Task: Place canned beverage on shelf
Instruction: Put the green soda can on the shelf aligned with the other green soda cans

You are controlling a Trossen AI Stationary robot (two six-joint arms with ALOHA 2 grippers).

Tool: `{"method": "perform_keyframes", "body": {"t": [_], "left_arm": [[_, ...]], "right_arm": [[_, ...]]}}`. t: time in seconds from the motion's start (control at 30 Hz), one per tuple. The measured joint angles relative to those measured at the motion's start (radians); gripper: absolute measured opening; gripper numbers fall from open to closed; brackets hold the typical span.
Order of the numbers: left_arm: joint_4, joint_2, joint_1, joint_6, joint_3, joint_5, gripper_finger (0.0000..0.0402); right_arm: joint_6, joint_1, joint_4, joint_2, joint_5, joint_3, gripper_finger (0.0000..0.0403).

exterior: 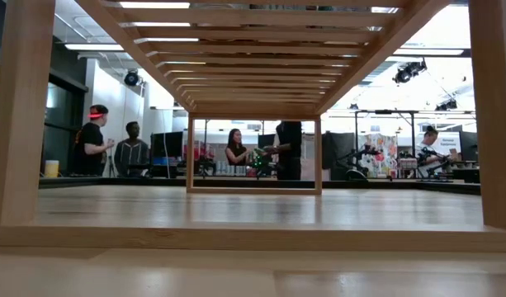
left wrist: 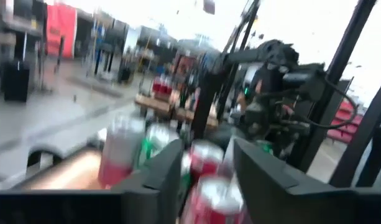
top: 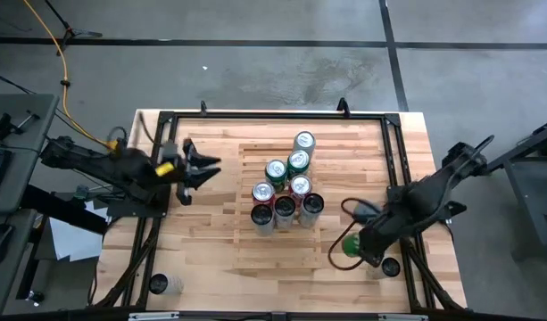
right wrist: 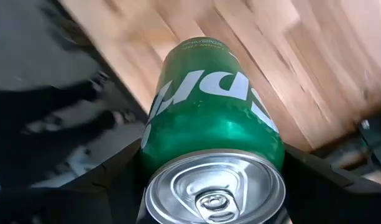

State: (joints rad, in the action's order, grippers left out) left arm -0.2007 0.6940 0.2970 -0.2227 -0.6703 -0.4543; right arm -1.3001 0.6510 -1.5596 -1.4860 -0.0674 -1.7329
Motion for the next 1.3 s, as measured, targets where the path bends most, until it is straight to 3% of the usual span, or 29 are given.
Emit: {"method": "perform_keyframes", "body": {"t": [0.17, 0.33, 0.47, 0.6, 0.77, 0.97, 1.3], "left_arm": [[0.028, 0.037, 0.000, 0.145, -0.181, 0.020, 0.0227], [0.100, 0.122, 0.000, 0.227, -0.363, 0.083, 0.0292], [0.137, 0.217, 0.000, 0.258, -0.477, 0.135, 0.0320], [0.171, 0.313, -0.002, 0.272, -0.560, 0.127, 0.0326], [0.281, 0.414, -0.031, 0.265, -0.644, 0.079, 0.0324], [0.455, 0.488, -0.053, 0.155, -0.743, 0.090, 0.0326], [0.593, 0.503, -0.038, 0.032, -0.805, 0.140, 0.0326]], "right_arm": [[0.026, 0.000, -0.014, 0.000, 0.121, -0.246, 0.0283], [0.160, 0.000, 0.050, 0.001, 0.290, -0.458, 0.0283], [0.336, -0.019, 0.123, 0.002, 0.443, -0.542, 0.0283], [0.509, -0.082, 0.197, 0.001, 0.504, -0.541, 0.0283], [0.687, -0.171, 0.308, -0.014, 0.502, -0.480, 0.0283], [0.835, -0.256, 0.364, -0.089, 0.430, -0.444, 0.0283], [0.977, -0.326, 0.437, -0.195, 0.316, -0.444, 0.0283]]}}
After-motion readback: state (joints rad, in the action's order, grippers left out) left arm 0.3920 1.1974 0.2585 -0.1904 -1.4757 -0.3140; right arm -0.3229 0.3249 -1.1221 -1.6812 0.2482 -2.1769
